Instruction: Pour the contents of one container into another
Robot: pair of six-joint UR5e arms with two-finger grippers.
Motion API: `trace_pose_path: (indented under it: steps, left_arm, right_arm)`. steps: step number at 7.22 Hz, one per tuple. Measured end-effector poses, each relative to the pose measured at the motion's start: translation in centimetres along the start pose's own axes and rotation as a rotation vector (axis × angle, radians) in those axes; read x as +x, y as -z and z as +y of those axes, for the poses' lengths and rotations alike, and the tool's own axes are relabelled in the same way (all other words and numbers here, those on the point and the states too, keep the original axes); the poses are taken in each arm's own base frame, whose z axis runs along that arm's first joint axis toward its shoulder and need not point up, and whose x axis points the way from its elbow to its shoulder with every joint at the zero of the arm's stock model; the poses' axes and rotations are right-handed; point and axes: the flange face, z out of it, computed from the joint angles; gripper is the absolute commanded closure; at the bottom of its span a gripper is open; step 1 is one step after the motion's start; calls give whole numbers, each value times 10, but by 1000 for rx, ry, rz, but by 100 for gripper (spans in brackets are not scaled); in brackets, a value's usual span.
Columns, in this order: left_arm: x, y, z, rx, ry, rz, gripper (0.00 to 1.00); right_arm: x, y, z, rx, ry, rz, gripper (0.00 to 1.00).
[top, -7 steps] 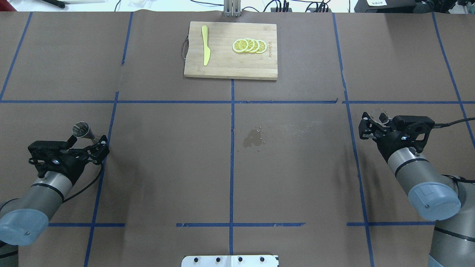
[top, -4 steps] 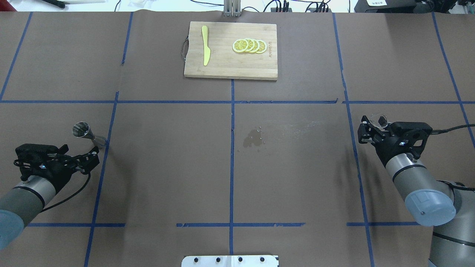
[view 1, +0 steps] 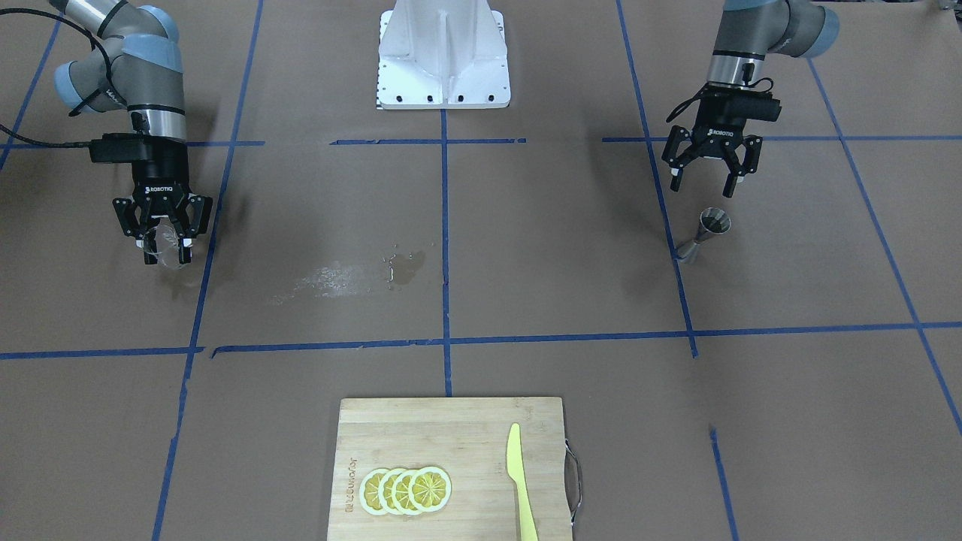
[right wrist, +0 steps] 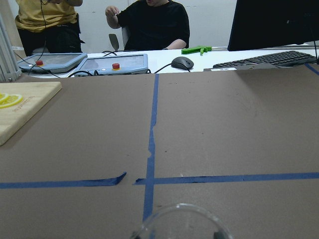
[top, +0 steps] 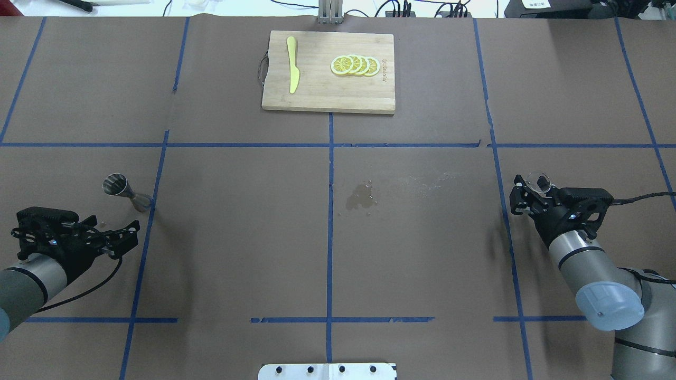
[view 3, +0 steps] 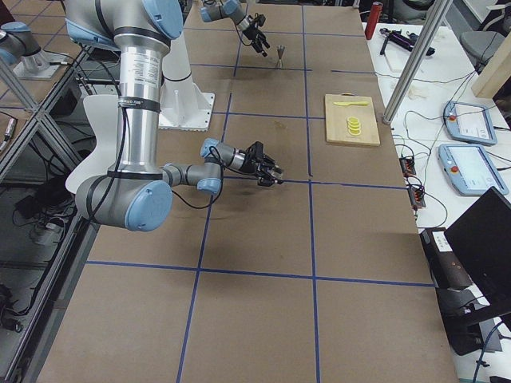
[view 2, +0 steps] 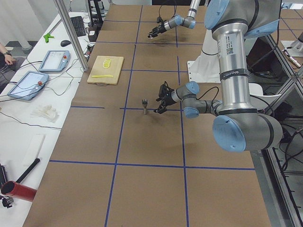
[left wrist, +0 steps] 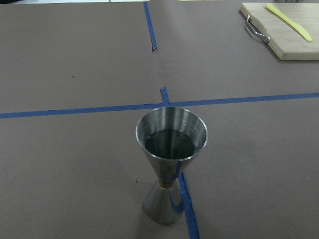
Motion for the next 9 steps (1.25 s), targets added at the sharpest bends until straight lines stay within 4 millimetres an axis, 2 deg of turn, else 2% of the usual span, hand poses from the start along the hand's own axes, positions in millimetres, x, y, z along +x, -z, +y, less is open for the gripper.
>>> trace_pose_path:
  steps: [2, 3, 4, 5, 6, 7, 9]
  left_arm:
    - [-1, 4, -1, -8, -2, 4, 0]
    - [-1, 5, -1, -9, -3, 4, 0]
    - [-1, 5, -1, -11, -3, 5, 0]
    - [-1, 6, -1, -17, -2, 9, 0]
    - [1, 7, -2, -28, 0, 16, 0]
    - [2, 8, -2, -34, 1, 21, 0]
    - [4, 10, -3, -43, 4, 30, 0]
  right_arm:
    - [0, 3, 15, -2, 24, -2, 98]
    - [1, 3, 20, -4, 36, 0, 85]
    - [1, 3, 23, -8, 45, -1, 62]
    - [1, 4, 26, -10, 50, -2, 25]
    - [2, 4, 28, -10, 56, -1, 12]
    - [3, 4, 29, -8, 60, 1, 2]
    - [3, 3, 30, -6, 62, 2, 1]
